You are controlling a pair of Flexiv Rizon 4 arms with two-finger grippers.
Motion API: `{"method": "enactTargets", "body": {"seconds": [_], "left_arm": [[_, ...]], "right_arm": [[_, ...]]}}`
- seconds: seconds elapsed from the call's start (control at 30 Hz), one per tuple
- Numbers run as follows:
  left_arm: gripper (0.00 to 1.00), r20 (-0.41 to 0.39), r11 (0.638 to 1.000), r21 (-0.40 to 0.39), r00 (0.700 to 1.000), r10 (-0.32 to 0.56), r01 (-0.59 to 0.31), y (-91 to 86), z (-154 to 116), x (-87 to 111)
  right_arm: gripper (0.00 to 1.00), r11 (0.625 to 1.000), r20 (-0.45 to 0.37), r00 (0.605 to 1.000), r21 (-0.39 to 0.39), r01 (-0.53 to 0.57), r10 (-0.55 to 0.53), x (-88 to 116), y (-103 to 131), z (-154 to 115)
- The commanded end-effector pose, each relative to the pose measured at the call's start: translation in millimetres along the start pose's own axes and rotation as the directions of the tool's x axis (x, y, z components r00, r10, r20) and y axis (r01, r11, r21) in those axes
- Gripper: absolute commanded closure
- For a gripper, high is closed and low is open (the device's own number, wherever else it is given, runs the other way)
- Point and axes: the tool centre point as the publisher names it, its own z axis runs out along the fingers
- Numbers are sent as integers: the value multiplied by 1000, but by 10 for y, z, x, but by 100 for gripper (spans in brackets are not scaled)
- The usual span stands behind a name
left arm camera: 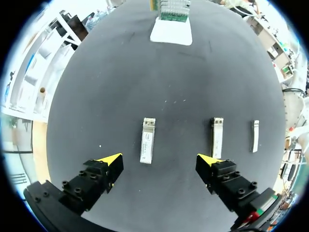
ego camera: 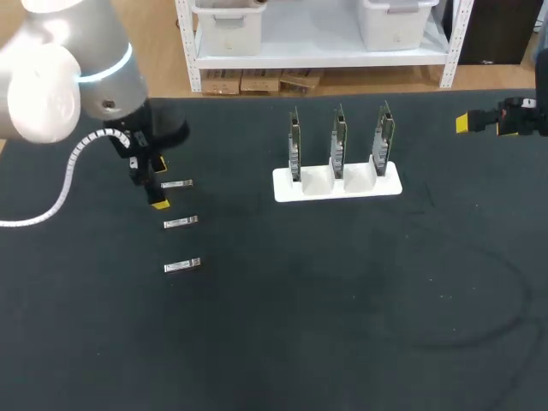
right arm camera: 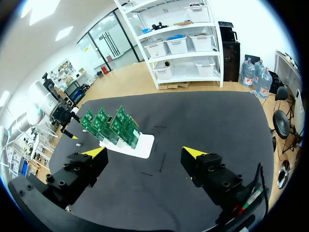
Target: Pick up the optical module with the left hand, and insert it into the network port with the right hand.
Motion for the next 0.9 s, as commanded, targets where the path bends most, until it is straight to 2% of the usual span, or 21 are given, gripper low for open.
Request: {"method": "enactTargets", "body": {"seconds": [0.03, 0.6, 0.9], "left_arm": [[0, -17, 1000, -16, 1000, -7, 6, -12, 3, -36], [0, -35, 999, -8, 999, 40, -40, 59, 64, -136], [0, -62, 1000, -17, 998, 14, -15, 127, 45, -40]], "right_arm": [[0, 1000, 0, 1000, 2, -1, 1, 1, 5, -6], [0, 1000, 0, 1000, 2, -1, 1, 1, 5, -6], [0, 1000, 0, 1000, 2, -1, 1, 1, 5, -6]]}}
